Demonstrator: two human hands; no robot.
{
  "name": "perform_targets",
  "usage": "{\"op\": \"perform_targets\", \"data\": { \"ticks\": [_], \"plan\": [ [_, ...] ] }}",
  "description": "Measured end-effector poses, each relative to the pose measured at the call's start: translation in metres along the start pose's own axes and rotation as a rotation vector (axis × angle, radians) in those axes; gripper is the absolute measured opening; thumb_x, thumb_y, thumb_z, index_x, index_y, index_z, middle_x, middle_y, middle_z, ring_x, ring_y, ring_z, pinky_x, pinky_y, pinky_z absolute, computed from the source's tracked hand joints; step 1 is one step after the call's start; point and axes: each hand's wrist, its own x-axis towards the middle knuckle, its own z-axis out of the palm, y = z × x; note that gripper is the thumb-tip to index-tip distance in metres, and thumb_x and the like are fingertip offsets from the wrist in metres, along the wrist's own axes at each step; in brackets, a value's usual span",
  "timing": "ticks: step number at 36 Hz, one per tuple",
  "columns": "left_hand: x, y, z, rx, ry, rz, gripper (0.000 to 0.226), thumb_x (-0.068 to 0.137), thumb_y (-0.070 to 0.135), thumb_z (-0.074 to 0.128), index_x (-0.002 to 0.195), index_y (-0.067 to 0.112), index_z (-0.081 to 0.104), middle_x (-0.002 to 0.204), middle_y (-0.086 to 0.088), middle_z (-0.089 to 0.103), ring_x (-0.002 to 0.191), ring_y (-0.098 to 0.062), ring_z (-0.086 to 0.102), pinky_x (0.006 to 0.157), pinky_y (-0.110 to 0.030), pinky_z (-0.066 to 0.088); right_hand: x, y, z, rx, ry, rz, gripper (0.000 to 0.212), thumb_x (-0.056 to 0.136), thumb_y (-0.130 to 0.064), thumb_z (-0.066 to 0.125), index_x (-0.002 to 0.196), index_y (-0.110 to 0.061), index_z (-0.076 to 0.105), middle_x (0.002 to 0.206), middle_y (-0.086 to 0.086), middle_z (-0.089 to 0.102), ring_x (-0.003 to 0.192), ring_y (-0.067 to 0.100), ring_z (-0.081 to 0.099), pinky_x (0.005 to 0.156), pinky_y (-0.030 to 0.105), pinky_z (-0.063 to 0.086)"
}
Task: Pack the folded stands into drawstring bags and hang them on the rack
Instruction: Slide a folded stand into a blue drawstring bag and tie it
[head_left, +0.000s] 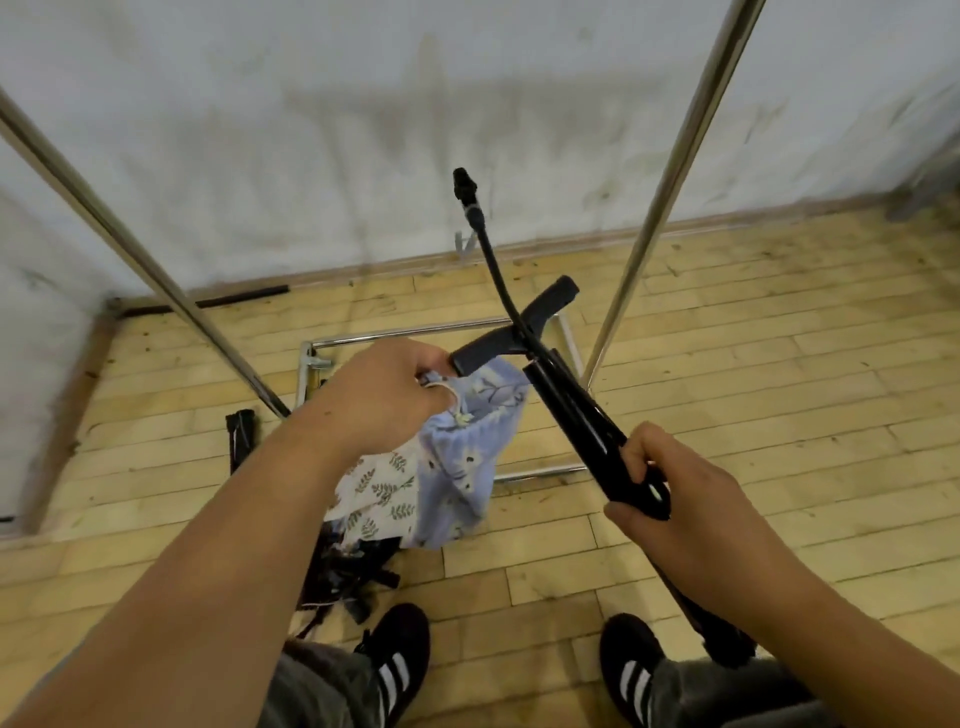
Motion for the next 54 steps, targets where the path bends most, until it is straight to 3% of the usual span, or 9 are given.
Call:
{"op": "perform_targets", "data": {
  "ticks": [5, 8, 13, 19, 26, 38, 47, 50, 54],
  "plan": [
    [0.008, -0.008, -0.006, -0.047, 0.030, 0.004, 0.032, 0.098, 0.016, 0.065, 0.109, 0.044, 0.076, 0.118, 0.011, 0.071, 0.093, -0.021, 0.070, 0.075, -0.037, 0.055, 0.013, -0.004, 0.007, 0.058, -0.075, 0.079, 0.076, 0.088, -0.010, 0.077, 0.113, -0.064, 0.030, 0.109, -0.026, 0.058, 0.099, -0.019, 0.056, 0.068, 0.008, 0.051],
    [0.013, -0.009, -0.005, -0.038, 0.044, 0.005, 0.030, 0.099, 0.016, 0.065, 0.111, 0.042, 0.075, 0.113, 0.006, 0.073, 0.060, -0.004, 0.057, 0.055, -0.017, 0.045, 0.021, -0.004, 0.014, -0.005, -0.109, 0.095, 0.096, 0.088, -0.012, 0.078, 0.146, -0.063, 0.021, 0.114, -0.026, 0.055, 0.099, -0.009, 0.060, 0.070, 0.010, 0.050],
    [0.013, -0.009, -0.001, -0.045, 0.014, -0.034, 0.033, 0.101, 0.014, 0.060, 0.121, 0.038, 0.070, 0.107, -0.003, 0.073, 0.031, -0.004, 0.041, 0.037, -0.015, 0.035, 0.030, -0.001, 0.023, -0.021, -0.114, 0.118, 0.079, 0.085, -0.008, 0.076, 0.143, -0.049, 0.040, 0.112, -0.016, 0.051, 0.097, 0.004, 0.058, 0.074, 0.019, 0.049],
    [0.012, -0.010, 0.004, -0.028, 0.018, -0.009, 0.034, 0.100, 0.010, 0.059, 0.113, 0.038, 0.071, 0.099, 0.000, 0.074, 0.032, -0.004, 0.041, 0.037, -0.016, 0.035, 0.034, -0.001, 0.027, -0.005, -0.129, 0.094, 0.080, 0.085, -0.002, 0.071, 0.121, -0.058, 0.026, 0.110, -0.018, 0.052, 0.085, 0.002, 0.062, 0.058, 0.016, 0.049],
    [0.011, -0.011, 0.011, 0.063, -0.011, -0.017, 0.031, 0.096, 0.010, 0.060, 0.110, 0.035, 0.073, 0.100, -0.004, 0.074, 0.045, -0.002, 0.048, 0.045, -0.019, 0.041, 0.036, -0.001, 0.033, -0.091, -0.067, 0.048, 0.072, 0.095, -0.004, 0.064, 0.137, -0.046, 0.025, 0.102, -0.007, 0.061, 0.076, 0.013, 0.066, 0.066, 0.035, 0.060],
    [0.008, -0.017, 0.010, -0.011, 0.035, -0.028, 0.036, 0.100, 0.018, 0.061, 0.127, 0.041, 0.069, 0.146, 0.007, 0.057, 0.095, -0.016, 0.068, 0.067, -0.025, 0.045, 0.048, 0.012, 0.035, -0.177, 0.039, -0.006, 0.064, 0.098, -0.015, 0.064, 0.142, -0.049, 0.030, 0.111, 0.001, 0.061, 0.096, 0.023, 0.061, 0.082, 0.050, 0.058],
    [0.007, -0.011, 0.011, -0.251, 0.036, 0.021, 0.030, 0.098, 0.015, 0.066, 0.116, 0.037, 0.075, 0.119, 0.022, 0.069, 0.107, 0.006, 0.062, 0.082, -0.022, 0.050, 0.045, 0.013, 0.039, -0.329, 0.039, -0.018, 0.064, 0.101, -0.022, 0.061, 0.148, -0.047, 0.026, 0.101, 0.001, 0.054, 0.088, 0.023, 0.057, 0.074, 0.047, 0.058],
    [0.008, -0.012, 0.013, -0.271, 0.054, 0.016, 0.029, 0.097, 0.019, 0.067, 0.116, 0.041, 0.073, 0.116, 0.020, 0.071, 0.101, -0.004, 0.069, 0.085, -0.032, 0.055, 0.044, 0.013, 0.041, -0.327, 0.019, -0.005, 0.071, 0.102, -0.023, 0.060, 0.152, -0.053, 0.020, 0.100, -0.001, 0.051, 0.089, 0.021, 0.055, 0.073, 0.043, 0.057],
    [0.008, -0.013, 0.014, -0.170, 0.055, 0.076, 0.035, 0.099, 0.018, 0.065, 0.121, 0.044, 0.069, 0.108, 0.014, 0.072, 0.058, -0.015, 0.061, 0.054, -0.024, 0.045, 0.044, 0.012, 0.042, -0.365, 0.014, 0.004, 0.075, 0.103, -0.023, 0.059, 0.153, -0.057, 0.015, 0.100, -0.001, 0.049, 0.087, 0.020, 0.055, 0.072, 0.041, 0.057]
  ]
}}
